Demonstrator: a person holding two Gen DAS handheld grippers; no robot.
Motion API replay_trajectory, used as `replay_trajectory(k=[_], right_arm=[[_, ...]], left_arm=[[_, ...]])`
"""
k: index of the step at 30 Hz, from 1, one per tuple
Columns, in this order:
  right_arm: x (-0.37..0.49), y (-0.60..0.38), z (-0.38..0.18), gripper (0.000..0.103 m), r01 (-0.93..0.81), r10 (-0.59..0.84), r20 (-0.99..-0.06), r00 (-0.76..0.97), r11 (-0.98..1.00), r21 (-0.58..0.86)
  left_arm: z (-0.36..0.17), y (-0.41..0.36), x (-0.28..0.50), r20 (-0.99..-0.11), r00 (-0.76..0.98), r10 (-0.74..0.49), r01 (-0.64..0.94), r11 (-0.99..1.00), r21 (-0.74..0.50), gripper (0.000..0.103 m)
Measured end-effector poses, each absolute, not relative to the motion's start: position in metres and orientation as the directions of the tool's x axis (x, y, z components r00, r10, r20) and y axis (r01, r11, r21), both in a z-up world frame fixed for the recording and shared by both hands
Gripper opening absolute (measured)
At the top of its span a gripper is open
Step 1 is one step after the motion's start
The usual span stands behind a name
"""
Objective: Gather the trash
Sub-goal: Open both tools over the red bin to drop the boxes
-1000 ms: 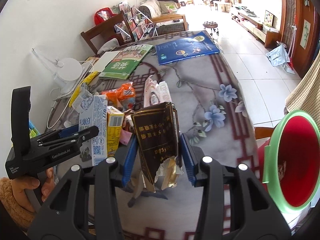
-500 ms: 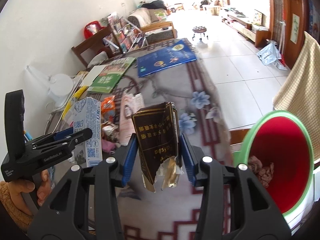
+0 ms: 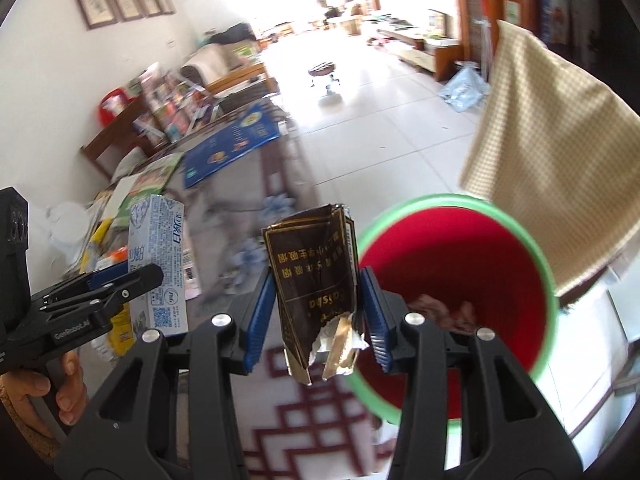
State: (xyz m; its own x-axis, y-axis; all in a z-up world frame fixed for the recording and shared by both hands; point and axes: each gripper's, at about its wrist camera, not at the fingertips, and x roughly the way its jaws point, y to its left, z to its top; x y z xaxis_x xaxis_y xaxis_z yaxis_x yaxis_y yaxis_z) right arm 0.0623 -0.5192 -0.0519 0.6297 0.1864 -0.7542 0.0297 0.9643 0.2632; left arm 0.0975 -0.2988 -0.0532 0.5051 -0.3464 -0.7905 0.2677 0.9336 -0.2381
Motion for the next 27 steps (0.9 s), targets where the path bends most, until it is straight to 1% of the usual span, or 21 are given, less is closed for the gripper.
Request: replay_trajectory(k=[10,17,18,19,20,21,23,27], right_arm=[[0.044,-0.603,-0.058,0.042,0.233,0.053,-0.762,0.646,0.936,0.263],[0.037,-0.629,-0.060,0.044,0.302,0.014,-0.761,0.648,0.913,0.274],[0.036,-0.631,-0.061,0.046,0.311,0.007,-0.762,0.647,0.910,0.273],[0.036,-0.633,-0.061,0.048,0.319,0.002,-0.763,0.647,0.908,0.273],[0.035,-0.634,-0.061,0.051,0.325,-0.002,-0.762,0.648,0.905,0.274],[0.035,-0.635,-0.060,0.052,0.329,-0.007,-0.759,0.651,0.904,0.274],[0.034,-0.637,-0.060,0.060,0.334,-0.018,-0.757,0.653,0.904,0.267],[0.040,-0.638,-0.058,0.060,0.329,-0.007,-0.751,0.660,0.901,0.281]], left_arm=[[-0.052,-0.399,0.111,-0.772,0.405,-0.491,0.474,0.834,-0.282,0.048],[-0.048,-0.447,0.116,-0.769,0.359,-0.529,0.560,0.781,-0.276,0.049],[-0.047,-0.453,0.116,-0.771,0.358,-0.527,0.569,0.778,-0.268,0.052],[-0.046,-0.455,0.116,-0.770,0.368,-0.521,0.570,0.781,-0.256,0.063],[-0.044,-0.454,0.115,-0.760,0.389,-0.521,0.569,0.784,-0.247,0.066],[-0.043,-0.452,0.114,-0.755,0.398,-0.522,0.567,0.786,-0.244,0.066],[-0.042,-0.447,0.115,-0.755,0.410,-0.512,0.560,0.794,-0.235,0.066],[-0.040,-0.426,0.120,-0.755,0.437,-0.489,0.511,0.826,-0.238,0.066]])
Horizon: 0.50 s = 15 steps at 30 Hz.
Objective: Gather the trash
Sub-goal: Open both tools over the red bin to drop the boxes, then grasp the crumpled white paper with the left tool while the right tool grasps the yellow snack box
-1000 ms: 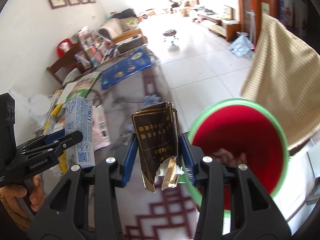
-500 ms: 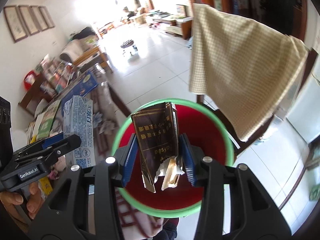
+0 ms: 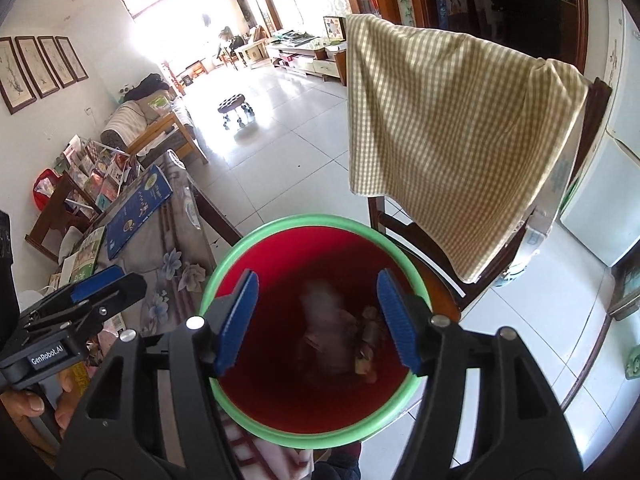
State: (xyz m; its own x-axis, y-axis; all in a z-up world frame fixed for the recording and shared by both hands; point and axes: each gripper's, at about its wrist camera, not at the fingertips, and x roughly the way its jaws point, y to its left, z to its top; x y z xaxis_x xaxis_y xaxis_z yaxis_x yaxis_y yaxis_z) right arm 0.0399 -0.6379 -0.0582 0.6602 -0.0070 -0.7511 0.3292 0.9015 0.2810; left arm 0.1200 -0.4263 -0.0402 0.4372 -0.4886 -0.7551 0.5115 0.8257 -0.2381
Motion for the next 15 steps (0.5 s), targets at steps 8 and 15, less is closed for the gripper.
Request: replay_trajectory(k=[8,15], right_arm=[[0.068,-0.592,-0.061,0.061,0.206,0.082,-0.755,0.650,0.938,0.279],[0.092,-0.529,-0.067,0.061,0.056,0.189,-0.772,0.607,0.959,0.278]], left_arm=[[-0.054,-0.339,0.119,-0.784,0.513,-0.350,0.267,0.933,-0.242,0.067],[-0.072,-0.221,0.099,-0.819,0.551,-0.159,-0.043,0.975,-0.218,0.067]])
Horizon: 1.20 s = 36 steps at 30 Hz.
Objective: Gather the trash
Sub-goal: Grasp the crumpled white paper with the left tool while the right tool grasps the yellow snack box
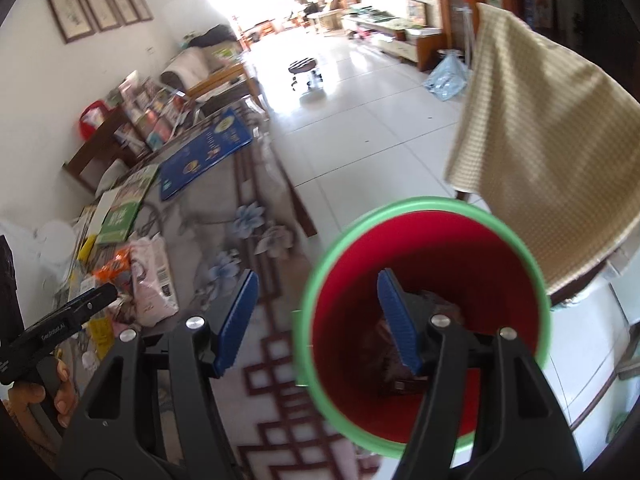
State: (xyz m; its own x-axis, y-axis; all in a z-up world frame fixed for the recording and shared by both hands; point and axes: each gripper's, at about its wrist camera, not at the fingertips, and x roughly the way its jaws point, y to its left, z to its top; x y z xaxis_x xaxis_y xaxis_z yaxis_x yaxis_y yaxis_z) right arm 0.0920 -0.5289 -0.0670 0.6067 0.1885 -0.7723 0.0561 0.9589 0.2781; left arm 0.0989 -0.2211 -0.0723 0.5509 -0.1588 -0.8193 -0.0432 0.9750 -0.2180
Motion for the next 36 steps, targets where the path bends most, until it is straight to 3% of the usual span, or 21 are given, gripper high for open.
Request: replay_trajectory(k=[6,12,17,20,23,25,26,36], right_arm=[[0.105,-0.466,-0.071,0.061,-0.061,0.271,-0.781,0.563,0.956,0.287],[0.100,-0.395,-0.074,0.061,-0.137,0.320,-0.794,0.517,0.947,0.292],[0.092,-0.343,-0.071,0.061,-0.179,0.328,-0.806,0.493,0.944,0.276],[0.083,-0.320,-0.068,0.067,-0.194,0.327,-0.808,0.490,0.945,0.264],[0.074,-0.300,-0.071,0.067,-0.196,0.318,-0.819,0.477,0.947,0.254],[0.073,-0.292,-0.076,0.067,-0.186,0.327,-0.824,0.462,0.944,0.271],[0.073,-0.285,-0.080,0.067,-0.182,0.337,-0.826,0.451,0.941,0.285],[0.075,-0.217,-0.123,0.067,-0.164,0.424,-0.847,0.320,0.905,0.392]], left_arm=[[-0.097,-0.114,0.058,-0.858,0.513,-0.009,-0.303,0.934,-0.191,0.067],[-0.141,-0.036,0.026,-0.913,0.409,-0.001,-0.443,0.874,-0.199,0.067],[-0.177,-0.011,0.027,-0.933,0.344,-0.104,-0.431,0.865,-0.255,0.067],[-0.185,-0.008,0.031,-0.931,0.338,-0.139,-0.405,0.871,-0.277,0.069],[-0.190,-0.005,0.034,-0.921,0.338,-0.196,-0.358,0.878,-0.318,0.059],[-0.192,-0.001,0.034,-0.916,0.332,-0.226,-0.336,0.879,-0.339,0.047],[-0.191,0.002,0.032,-0.912,0.335,-0.237,-0.323,0.881,-0.347,0.047],[-0.176,0.046,0.017,-0.907,0.373,-0.197,-0.298,0.900,-0.318,0.046]])
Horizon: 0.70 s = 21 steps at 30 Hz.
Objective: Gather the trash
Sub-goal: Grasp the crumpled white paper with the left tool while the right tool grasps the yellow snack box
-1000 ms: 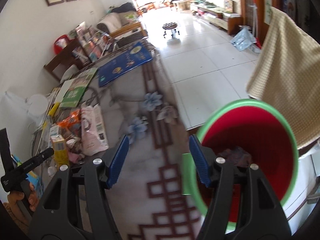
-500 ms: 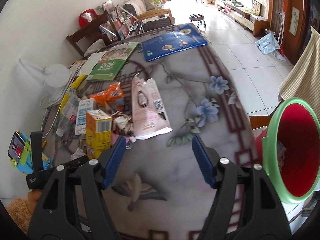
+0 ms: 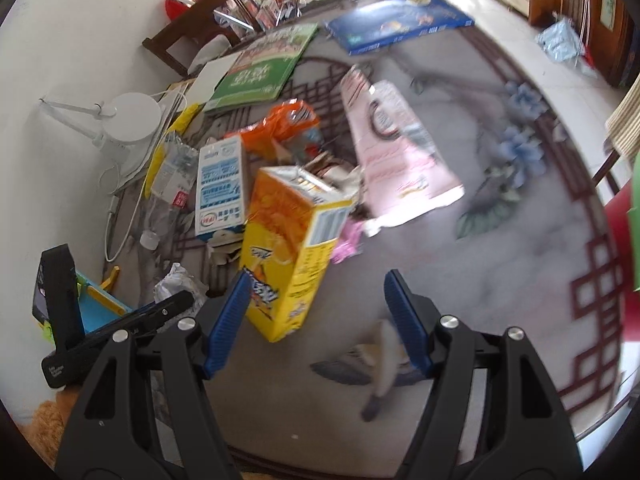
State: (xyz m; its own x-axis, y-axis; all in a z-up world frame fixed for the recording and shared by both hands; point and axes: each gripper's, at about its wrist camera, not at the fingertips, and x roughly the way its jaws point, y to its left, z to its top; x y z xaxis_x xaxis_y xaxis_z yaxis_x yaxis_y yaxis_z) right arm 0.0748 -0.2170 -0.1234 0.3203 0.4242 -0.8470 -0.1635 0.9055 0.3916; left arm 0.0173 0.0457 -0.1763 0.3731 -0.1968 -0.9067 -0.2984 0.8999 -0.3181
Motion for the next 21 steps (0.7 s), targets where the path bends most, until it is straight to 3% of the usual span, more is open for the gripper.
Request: replay_trajectory(k=[10,13,17,21], right_arm=[[0.083,-0.172,-0.168,0.070,-0.116,0.455,-0.861,0.227,0.890,0.440],[0.084,-0.163,-0.170,0.051,-0.135,0.453,-0.862,0.225,0.891,0.433],[0.081,-0.158,-0.158,0.040,-0.172,0.461,-0.853,0.245,0.886,0.430],[0.077,-0.160,-0.136,0.039,-0.196,0.458,-0.836,0.301,0.888,0.416]], left_arm=[[-0.170,0.069,0.009,-0.902,0.391,-0.183,-0.283,0.909,-0.307,0.047],[-0.171,0.077,0.005,-0.901,0.393,-0.182,-0.285,0.908,-0.308,0.047],[-0.170,0.084,0.004,-0.899,0.398,-0.183,-0.290,0.905,-0.313,0.047],[-0.164,0.079,0.005,-0.892,0.417,-0.173,-0.266,0.915,-0.302,0.047]])
